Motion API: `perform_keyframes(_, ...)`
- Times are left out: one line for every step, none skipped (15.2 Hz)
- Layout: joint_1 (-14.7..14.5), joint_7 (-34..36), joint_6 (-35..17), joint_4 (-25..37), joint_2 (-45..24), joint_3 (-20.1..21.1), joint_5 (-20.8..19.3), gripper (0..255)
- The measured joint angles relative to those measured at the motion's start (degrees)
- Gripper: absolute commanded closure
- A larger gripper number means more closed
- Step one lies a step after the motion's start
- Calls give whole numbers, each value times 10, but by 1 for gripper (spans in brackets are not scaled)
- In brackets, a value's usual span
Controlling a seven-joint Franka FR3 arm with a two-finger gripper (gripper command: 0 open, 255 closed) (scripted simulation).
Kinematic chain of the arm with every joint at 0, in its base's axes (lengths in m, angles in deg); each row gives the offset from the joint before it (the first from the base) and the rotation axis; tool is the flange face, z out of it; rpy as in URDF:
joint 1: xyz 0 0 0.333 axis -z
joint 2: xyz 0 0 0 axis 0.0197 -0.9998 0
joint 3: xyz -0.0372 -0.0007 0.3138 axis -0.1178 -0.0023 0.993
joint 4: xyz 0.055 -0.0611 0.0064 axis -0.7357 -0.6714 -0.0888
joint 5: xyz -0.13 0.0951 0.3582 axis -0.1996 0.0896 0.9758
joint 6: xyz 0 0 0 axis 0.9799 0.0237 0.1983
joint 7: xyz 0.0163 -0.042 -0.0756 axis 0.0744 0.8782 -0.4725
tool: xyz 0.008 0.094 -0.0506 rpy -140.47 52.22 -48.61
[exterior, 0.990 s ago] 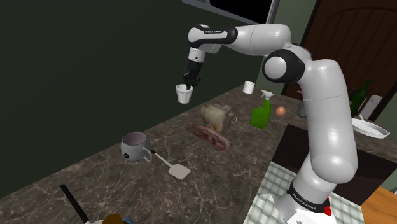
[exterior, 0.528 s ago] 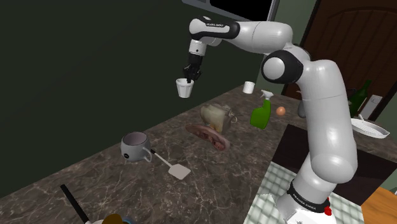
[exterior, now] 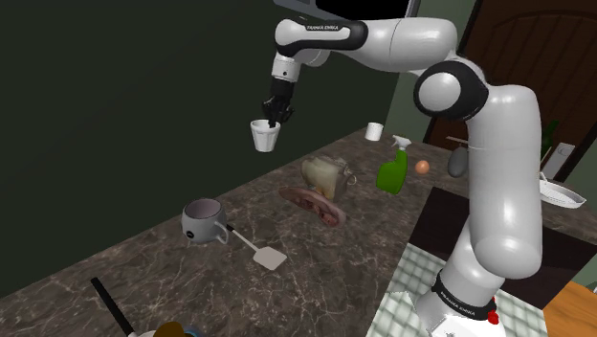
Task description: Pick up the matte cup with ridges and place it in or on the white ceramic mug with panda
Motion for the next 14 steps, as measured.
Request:
perform_keyframes(-10, 10, -9, -17, 10, 3, -2, 255)
perform_keyframes(-19, 21, -15, -29, 18, 7, -3, 255)
perform_keyframes(-25, 30, -19, -33, 22, 9, -4, 255)
perform_keyframes(-34, 42, -23, -45, 31, 13, -6, 255)
perform_keyframes(-45, 55, -30, -54, 37, 18, -7, 255)
perform_keyframes(-52, 65, -31, -59, 43, 21, -8, 255)
perform_keyframes(-61, 76, -39, -72, 51, 25, -10, 255)
perform_keyframes(-68, 87, -43, -76, 54, 28, -11, 255)
perform_keyframes(-75, 97, -46, -83, 59, 32, -12, 255)
perform_keyframes(-85, 110, -48, -86, 64, 36, -14, 255)
perform_keyframes(-92, 121, -51, -93, 71, 40, -15, 255)
perform_keyframes(-101, 135, -52, -89, 69, 45, -17, 255)
perform_keyframes(-110, 148, -56, -88, 67, 50, -18, 255)
perform_keyframes(-118, 161, -58, -90, 70, 54, -19, 255)
